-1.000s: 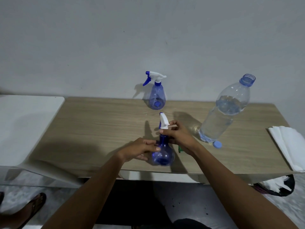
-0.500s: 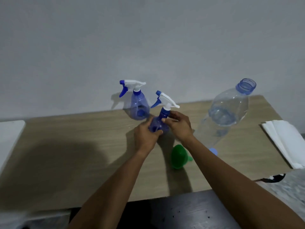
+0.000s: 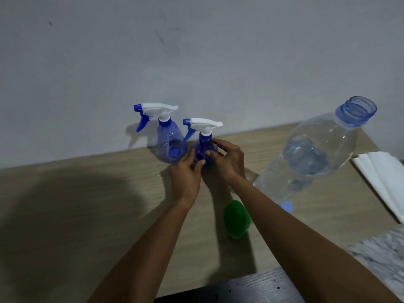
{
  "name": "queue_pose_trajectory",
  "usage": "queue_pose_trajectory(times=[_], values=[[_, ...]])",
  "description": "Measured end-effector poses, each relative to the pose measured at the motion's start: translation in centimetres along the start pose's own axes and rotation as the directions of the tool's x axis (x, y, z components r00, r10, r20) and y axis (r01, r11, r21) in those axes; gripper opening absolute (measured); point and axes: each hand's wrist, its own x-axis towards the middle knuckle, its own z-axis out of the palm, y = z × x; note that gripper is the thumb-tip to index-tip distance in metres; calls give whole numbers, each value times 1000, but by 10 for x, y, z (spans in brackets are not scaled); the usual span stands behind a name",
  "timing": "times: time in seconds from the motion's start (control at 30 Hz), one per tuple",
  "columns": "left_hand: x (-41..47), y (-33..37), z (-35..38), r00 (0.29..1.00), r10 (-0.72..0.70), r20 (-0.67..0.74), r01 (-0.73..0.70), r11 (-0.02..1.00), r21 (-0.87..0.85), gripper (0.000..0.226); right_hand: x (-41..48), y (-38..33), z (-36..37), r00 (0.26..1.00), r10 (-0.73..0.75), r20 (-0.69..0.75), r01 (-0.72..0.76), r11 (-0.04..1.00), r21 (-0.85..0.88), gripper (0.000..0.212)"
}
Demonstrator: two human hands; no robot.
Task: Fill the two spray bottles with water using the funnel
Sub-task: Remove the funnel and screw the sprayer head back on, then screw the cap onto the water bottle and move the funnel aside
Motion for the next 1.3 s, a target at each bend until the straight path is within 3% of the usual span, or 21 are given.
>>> queue_pose_trajectory(times=[0.13, 0.33, 0.5, 0.67, 0.8, 0.93, 1.0, 1.17, 1.23, 1.3], values=[[5, 2, 4, 999, 13, -37, -11, 999, 52, 33, 6, -3, 3, 1000, -22, -7, 22, 999, -24, 41], [10, 0, 2, 995, 26, 91, -29, 999, 36, 41, 7, -9, 6, 999, -22, 23, 24, 996, -88, 45], [-10, 2, -19, 993, 64, 95, -66, 998, 16, 43, -7, -21, -7, 992, -28, 121, 41, 994, -105, 56], [-50, 15, -45, 986, 84, 146, -84, 996, -8, 41, -72, -31, -40, 968, -179, 173, 201, 973, -117, 50], [-75, 43, -49, 984, 76, 158, -57, 991, -120, 41, -142, -13, -86, 951, -301, 63, 308, 942, -137, 32], [-91, 84, -35, 973, 174, 148, -148, 974, -172, 48, -180, 28, -124, 951, -232, -205, 209, 970, -128, 18], [-99, 106, -25, 971, 176, 164, -145, 972, -186, 64, -183, 48, -142, 948, -163, -273, 133, 983, -123, 17], [-116, 148, 5, 955, 183, 233, -125, 962, -242, 115, -160, 85, -182, 988, -17, -154, -22, 967, -253, 36], [-120, 160, 18, 971, 147, 189, -92, 958, -272, 121, -146, 96, -192, 996, 8, -85, -35, 946, -323, 46], [-122, 167, 30, 983, 112, 147, -64, 954, -294, 113, -132, 104, -200, 999, 41, -5, -40, 921, -387, 52]])
